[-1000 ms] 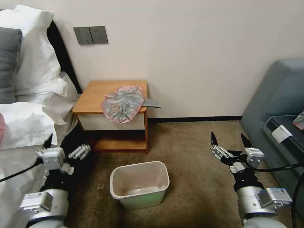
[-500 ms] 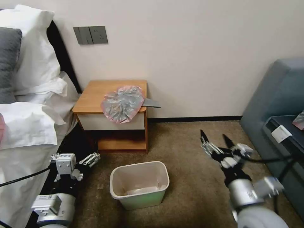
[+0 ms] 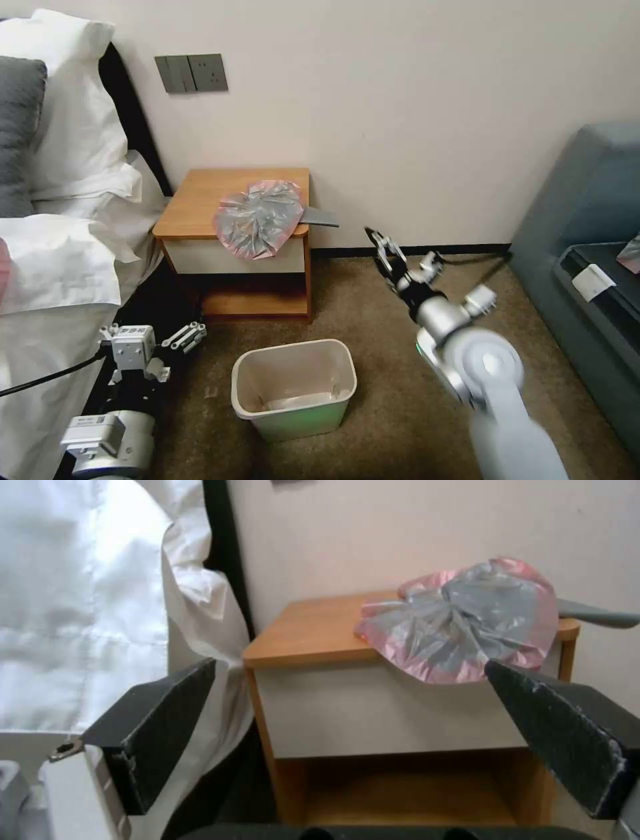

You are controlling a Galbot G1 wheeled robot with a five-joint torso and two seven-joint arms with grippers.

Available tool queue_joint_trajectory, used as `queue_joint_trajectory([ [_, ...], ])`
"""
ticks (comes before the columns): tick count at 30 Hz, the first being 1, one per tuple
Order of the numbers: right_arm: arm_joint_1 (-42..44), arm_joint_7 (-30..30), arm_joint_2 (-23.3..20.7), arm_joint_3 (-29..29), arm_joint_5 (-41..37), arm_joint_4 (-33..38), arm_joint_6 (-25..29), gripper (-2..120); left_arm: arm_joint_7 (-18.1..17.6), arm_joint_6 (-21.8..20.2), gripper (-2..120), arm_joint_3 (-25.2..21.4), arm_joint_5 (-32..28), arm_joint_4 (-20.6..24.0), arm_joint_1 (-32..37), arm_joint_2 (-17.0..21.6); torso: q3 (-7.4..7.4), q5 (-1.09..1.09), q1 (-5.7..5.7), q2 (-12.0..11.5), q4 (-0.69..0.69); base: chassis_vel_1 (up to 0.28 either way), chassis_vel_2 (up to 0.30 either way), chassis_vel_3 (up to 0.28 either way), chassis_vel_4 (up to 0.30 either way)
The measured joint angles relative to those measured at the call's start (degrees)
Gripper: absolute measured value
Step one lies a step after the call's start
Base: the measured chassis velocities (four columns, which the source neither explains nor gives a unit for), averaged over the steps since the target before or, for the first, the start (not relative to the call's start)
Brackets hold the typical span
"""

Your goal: Pick up the garbage bag from the table and place it over the trash can.

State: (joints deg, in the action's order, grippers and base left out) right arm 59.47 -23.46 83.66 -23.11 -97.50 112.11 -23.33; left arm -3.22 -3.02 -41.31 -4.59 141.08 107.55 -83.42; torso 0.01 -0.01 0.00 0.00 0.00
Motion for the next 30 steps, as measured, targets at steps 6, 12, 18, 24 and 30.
queue_joint_trajectory([
  [6,-6.91,0.06,2.19,2.28,0.19,-11.45,-0.25,100,0.12,0.33,100,-0.05,0.09,-0.98,-0.49,-0.05,0.0,0.0,0.0,0.0,0.0,0.0,0.0,0.0,0.0],
  [12,-12.18,3.49,5.38,2.81,3.93,-21.47,0.64,100,0.35,0.98,100,0.1,0.82,-1.24,-0.33,-0.42,0.0,0.0,0.0,0.0,0.0,0.0,0.0,0.0,0.0],
  [18,-15.96,7.82,7.49,1.73,6.56,-28.09,0.51,92,0.37,1.29,100,-0.19,0.98,-1.26,-0.1,-0.38,-0.01,0.0,0.0,0.0,0.0,0.0,0.0,0.0,0.0],
  [24,-18.55,9.13,8.61,1.24,8.37,-32.45,0.41,69,0.37,1.6,100,-0.08,1.33,-1.63,-0.15,-0.66,-0.01,0.01,0.0,0.0,0.0,0.0,0.0,0.0,0.0],
  [30,-18.29,9.31,8.58,2.03,9.18,-32.05,0.41,45,0.38,1.96,100,-0.09,1.49,-2.2,-0.36,-0.61,-0.01,0.0,0.0,0.0,0.0,0.0,0.0,0.0,0.0],
])
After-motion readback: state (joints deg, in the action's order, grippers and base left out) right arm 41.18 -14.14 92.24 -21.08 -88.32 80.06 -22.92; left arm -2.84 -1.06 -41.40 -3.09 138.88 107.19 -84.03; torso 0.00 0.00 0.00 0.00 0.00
